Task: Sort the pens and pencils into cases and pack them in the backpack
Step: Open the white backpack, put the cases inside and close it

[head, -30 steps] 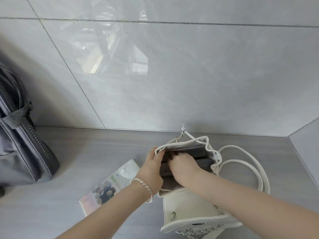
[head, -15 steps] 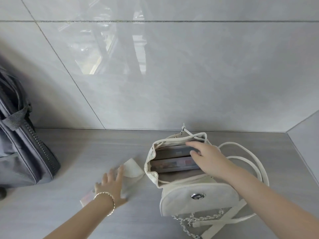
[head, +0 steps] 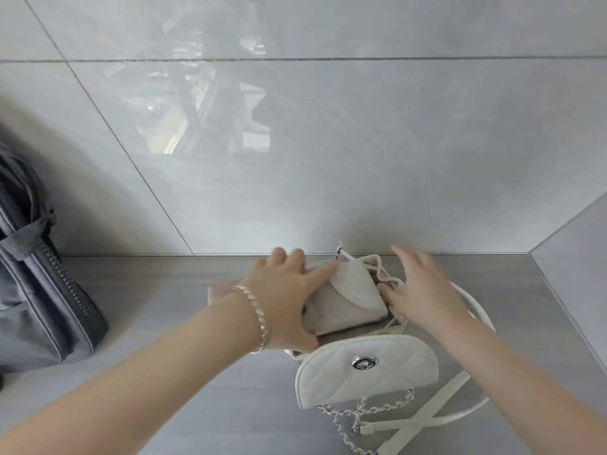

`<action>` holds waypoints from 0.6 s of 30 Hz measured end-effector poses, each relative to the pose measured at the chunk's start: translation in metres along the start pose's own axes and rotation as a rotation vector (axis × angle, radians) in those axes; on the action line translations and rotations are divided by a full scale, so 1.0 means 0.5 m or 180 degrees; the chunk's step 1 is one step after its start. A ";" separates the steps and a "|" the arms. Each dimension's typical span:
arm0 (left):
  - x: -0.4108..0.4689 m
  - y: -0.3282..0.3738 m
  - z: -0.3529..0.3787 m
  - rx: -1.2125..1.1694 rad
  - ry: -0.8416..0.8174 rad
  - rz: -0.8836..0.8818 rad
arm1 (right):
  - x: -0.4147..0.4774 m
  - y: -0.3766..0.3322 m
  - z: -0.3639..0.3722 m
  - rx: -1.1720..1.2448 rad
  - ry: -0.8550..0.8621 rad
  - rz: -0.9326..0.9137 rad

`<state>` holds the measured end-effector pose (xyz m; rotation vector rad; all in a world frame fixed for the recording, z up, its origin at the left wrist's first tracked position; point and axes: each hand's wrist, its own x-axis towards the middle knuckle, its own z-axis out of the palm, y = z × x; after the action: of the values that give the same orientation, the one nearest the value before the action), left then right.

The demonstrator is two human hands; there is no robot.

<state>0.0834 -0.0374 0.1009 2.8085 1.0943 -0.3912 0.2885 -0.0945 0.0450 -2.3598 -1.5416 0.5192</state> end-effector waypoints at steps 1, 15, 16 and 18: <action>0.014 0.015 0.008 0.0142 -0.0161 0.0140 | 0.001 0.012 0.003 -0.0053 -0.0150 0.0152; 0.109 0.069 0.077 0.0446 -0.0469 -0.0269 | 0.003 0.049 0.020 0.0605 0.0031 0.0099; 0.110 0.076 0.081 0.0281 -0.0375 -0.0237 | 0.003 0.052 0.021 0.0620 0.0046 0.0048; 0.114 0.086 0.093 0.0084 -0.0214 -0.0084 | 0.001 0.059 0.021 0.0701 0.0048 -0.0013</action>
<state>0.1437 -0.0404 0.0408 2.7840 1.1214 -0.5023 0.3085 -0.1052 0.0233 -2.1887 -1.4042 0.6340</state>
